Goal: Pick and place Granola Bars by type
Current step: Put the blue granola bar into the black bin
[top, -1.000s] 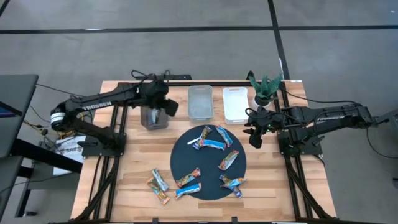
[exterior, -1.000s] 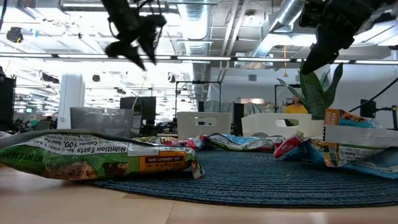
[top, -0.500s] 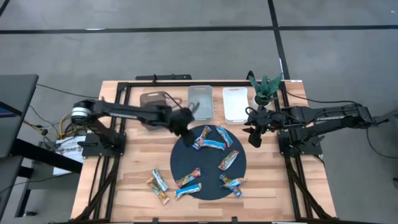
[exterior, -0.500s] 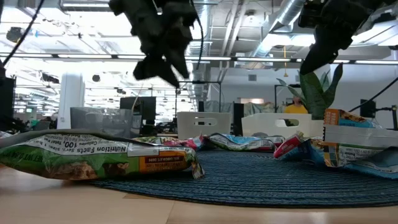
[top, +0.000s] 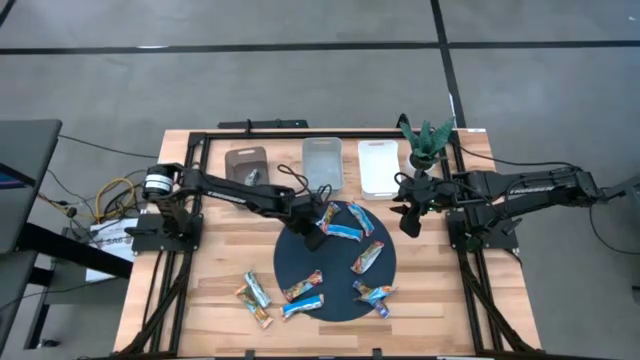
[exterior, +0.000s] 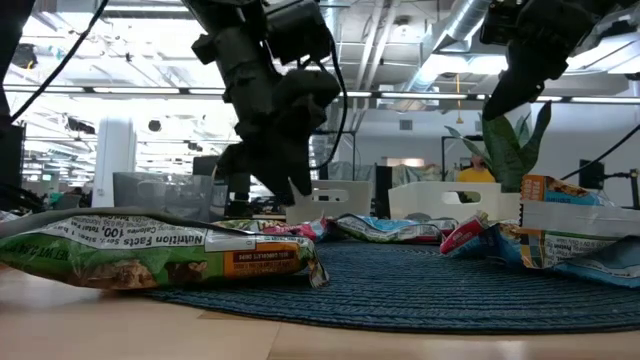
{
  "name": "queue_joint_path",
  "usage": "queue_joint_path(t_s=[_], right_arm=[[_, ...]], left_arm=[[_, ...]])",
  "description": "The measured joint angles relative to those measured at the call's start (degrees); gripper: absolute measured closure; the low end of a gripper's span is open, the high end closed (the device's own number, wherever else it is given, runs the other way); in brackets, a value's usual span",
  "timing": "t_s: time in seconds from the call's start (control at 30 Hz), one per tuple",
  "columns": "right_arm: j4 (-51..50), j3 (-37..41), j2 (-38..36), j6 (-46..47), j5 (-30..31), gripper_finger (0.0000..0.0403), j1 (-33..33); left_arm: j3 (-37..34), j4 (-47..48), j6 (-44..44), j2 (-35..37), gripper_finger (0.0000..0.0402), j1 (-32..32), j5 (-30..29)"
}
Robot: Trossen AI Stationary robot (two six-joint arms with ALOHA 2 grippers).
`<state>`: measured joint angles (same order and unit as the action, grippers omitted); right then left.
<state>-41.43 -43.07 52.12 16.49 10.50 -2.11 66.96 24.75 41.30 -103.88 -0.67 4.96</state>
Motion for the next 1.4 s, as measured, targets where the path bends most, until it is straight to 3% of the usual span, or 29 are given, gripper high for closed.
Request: queue_joint_path(t_s=[0.2,0.43,0.73,0.9,1.13,1.27,1.4], right_arm=[[-1.66,0.00,0.13,-5.93,-4.74,0.0275,-0.01],[2.95,0.00,-0.04,-7.83,-13.60,0.0275,0.37],[4.65,0.00,-0.04,-7.52,-13.59,0.0275,0.37],[4.74,0.00,-0.02,-7.49,-13.55,0.0275,0.37],[5.03,0.00,-0.02,-6.93,-13.41,0.0275,0.37],[5.05,0.00,-0.02,-6.92,-13.41,0.0275,0.37],[5.05,0.00,-0.02,-6.92,-13.41,0.0275,0.37]], left_arm=[[0.01,-1.77,-2.53,-1.39,0.0262,0.02,-1.22],[0.02,-2.41,-6.34,-1.35,0.0261,-0.01,-3.81],[0.02,-3.65,-8.04,-2.27,0.0262,0.07,-4.02],[0.00,-6.54,-7.93,-6.63,0.0262,0.09,1.58],[0.13,-6.72,-7.51,-7.38,0.0263,0.17,-1.37],[0.11,-7.06,-6.56,-7.38,0.0285,0.11,-2.26],[0.04,-8.13,-5.72,-7.45,0.0344,0.07,-2.51]])
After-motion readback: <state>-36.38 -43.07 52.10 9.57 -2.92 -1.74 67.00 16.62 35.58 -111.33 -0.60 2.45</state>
